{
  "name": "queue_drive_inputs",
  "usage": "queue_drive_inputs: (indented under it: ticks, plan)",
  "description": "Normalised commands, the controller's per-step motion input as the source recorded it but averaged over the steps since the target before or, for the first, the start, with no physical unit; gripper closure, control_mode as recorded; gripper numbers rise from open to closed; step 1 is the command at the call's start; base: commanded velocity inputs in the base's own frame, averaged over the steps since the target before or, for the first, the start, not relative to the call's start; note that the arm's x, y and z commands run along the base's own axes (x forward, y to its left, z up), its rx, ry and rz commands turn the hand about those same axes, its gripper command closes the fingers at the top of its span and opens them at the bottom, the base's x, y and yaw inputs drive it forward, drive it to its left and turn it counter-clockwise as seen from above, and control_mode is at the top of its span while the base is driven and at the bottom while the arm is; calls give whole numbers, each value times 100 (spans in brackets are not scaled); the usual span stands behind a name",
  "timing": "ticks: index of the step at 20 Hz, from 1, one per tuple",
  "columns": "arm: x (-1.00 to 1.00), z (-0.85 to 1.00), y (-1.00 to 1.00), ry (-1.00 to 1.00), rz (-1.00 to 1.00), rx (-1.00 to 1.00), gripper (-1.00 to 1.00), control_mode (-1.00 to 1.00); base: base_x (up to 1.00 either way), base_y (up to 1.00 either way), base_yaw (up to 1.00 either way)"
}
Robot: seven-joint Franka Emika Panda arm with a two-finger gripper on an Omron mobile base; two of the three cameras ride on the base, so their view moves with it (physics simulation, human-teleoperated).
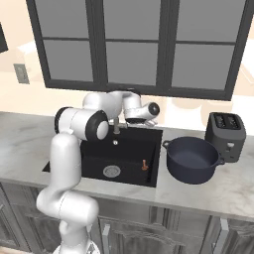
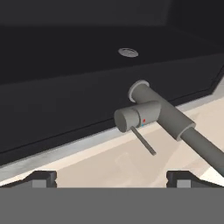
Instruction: Dump the mushroom from the pot into the sink. Then turn on the water and wash the mushroom. Then turn off the water and put the mushroom back in the pot.
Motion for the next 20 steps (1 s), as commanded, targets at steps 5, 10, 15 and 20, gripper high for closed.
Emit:
queue_drive_inputs:
  ticks: [5,10,15,20]
  plan:
    - [0,-1,8,2,-1,9,-100,-100,0,0,0]
    - [0,0,8,0,-1,4,-100,-100,0,0,0]
    - [-4,0,14,0,-2,0,-100,-100,0,0,0]
    - [-16,0,10,0,-1,0,-100,-100,0,0,0]
